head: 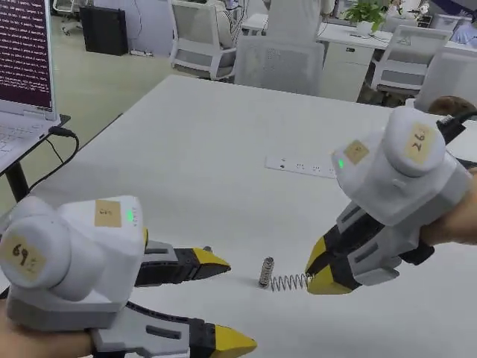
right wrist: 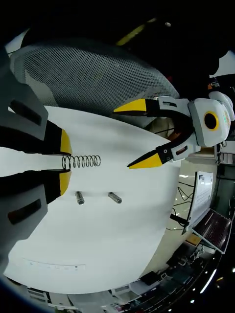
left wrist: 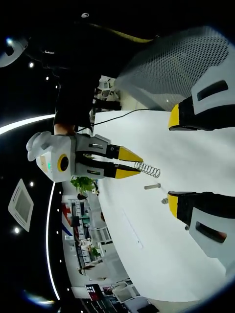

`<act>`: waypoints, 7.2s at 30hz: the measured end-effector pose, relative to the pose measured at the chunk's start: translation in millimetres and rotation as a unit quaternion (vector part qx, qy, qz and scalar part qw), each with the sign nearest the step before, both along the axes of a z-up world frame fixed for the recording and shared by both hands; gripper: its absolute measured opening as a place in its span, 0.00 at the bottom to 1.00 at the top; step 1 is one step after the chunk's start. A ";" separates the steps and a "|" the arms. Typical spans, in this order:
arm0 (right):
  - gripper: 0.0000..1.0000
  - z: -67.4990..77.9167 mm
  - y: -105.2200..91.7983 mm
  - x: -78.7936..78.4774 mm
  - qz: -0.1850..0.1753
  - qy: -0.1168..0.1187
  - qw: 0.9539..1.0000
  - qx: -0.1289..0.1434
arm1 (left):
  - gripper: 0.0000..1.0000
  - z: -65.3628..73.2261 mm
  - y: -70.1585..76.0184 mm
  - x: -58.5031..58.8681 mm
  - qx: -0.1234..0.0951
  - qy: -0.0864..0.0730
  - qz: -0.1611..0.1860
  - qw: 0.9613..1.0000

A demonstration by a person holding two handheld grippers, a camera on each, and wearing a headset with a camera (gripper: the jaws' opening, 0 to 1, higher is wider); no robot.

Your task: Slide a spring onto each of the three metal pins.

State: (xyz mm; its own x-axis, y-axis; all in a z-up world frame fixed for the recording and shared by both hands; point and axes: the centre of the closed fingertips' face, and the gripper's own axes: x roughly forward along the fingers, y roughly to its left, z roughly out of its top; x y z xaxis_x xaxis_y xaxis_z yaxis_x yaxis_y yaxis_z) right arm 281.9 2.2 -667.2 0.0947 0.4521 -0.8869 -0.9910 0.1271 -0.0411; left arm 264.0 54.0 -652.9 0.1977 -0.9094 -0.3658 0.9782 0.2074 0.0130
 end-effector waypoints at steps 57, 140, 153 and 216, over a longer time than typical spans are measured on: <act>0.08 28.7 53.7 -21.3 0.064 -0.019 0.998 0.012 | 0.03 -10.9 -20.4 7.5 0.024 -0.070 -0.029 0.997; 0.08 14.5 -22.0 21.5 -0.019 -0.027 0.998 -0.055 | 0.45 5.9 46.2 -6.0 -0.040 0.016 0.096 0.994; 0.08 3.8 -38.7 43.5 -0.047 -0.029 0.996 -0.063 | 0.59 -1.5 48.8 -12.6 -0.046 0.032 0.120 0.991; 0.08 -73.6 -70.6 86.5 -0.091 0.026 0.988 -0.125 | 0.64 -5.1 37.4 -26.6 -0.038 0.018 0.097 0.994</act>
State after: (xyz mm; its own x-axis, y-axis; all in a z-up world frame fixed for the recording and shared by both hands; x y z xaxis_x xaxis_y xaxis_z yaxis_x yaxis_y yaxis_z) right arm 368.4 -68.4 -740.9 0.1062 0.1986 -0.9743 -0.9545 0.2950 -0.0439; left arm 237.4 91.4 -658.0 0.3605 -0.8807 -0.3072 0.9190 0.3917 -0.0442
